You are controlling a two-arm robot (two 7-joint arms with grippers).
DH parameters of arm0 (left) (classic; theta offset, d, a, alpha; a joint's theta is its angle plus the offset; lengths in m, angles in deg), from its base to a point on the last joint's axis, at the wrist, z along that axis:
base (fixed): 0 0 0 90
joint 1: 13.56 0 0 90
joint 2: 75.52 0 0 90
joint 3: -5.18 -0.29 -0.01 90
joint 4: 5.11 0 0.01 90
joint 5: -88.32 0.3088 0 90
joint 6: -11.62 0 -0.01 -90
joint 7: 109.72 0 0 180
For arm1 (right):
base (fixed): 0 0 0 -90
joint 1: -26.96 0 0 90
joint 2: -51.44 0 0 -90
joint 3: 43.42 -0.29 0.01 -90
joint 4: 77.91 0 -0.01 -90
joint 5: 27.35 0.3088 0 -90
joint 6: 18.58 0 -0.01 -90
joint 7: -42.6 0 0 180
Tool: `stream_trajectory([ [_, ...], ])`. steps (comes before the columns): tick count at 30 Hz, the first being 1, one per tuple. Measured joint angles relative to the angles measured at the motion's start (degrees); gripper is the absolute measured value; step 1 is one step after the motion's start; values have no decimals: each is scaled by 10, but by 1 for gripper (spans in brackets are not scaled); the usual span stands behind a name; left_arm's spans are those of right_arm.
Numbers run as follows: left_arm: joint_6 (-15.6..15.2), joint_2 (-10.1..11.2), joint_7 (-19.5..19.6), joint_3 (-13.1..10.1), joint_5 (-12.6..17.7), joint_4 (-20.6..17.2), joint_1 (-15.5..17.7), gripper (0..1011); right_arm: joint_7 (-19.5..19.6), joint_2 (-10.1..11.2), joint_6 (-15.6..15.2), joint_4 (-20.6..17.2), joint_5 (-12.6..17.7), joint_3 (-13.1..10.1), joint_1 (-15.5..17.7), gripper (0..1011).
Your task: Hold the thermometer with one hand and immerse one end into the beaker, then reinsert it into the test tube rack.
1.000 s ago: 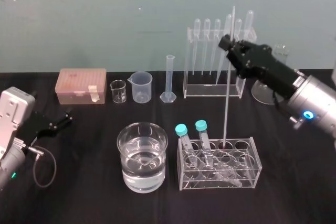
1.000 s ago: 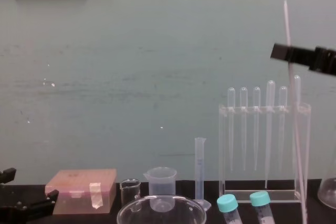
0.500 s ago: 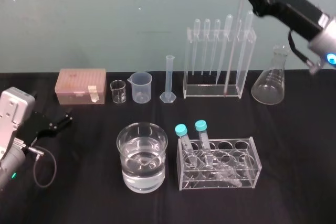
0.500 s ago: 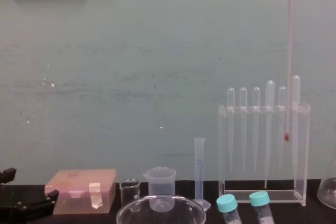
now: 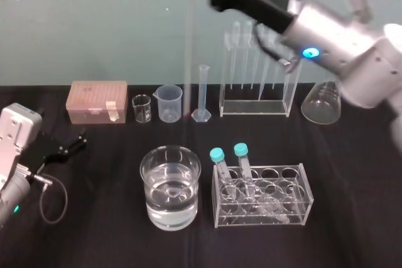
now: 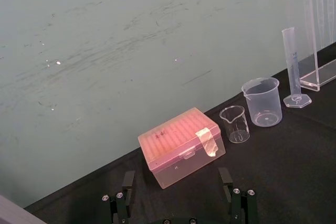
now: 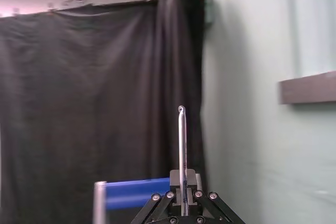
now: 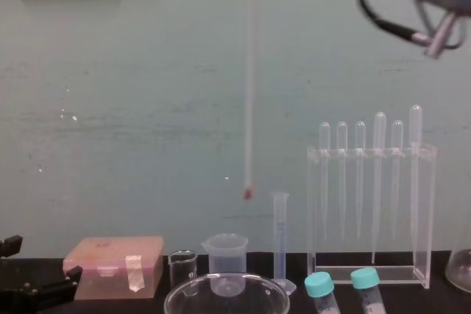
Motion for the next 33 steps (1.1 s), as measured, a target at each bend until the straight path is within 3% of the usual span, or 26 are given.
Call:
stream_trajectory([
  [5,0,0,0,0,0,0,0,1008,-22,-19,-9,23,7,35,-7,58],
  [10,0,0,0,0,0,0,0,1008,-38,-21,-11,49,-1,69,-6,58],
  [15,0,0,0,0,0,0,0,1008,-46,-20,6,78,-20,92,-1,58],
  [21,0,0,0,0,0,0,0,1008,-52,-22,23,104,-38,106,7,58],
  [33,0,0,0,0,0,0,0,1008,-56,-26,30,125,-51,110,22,58],
])
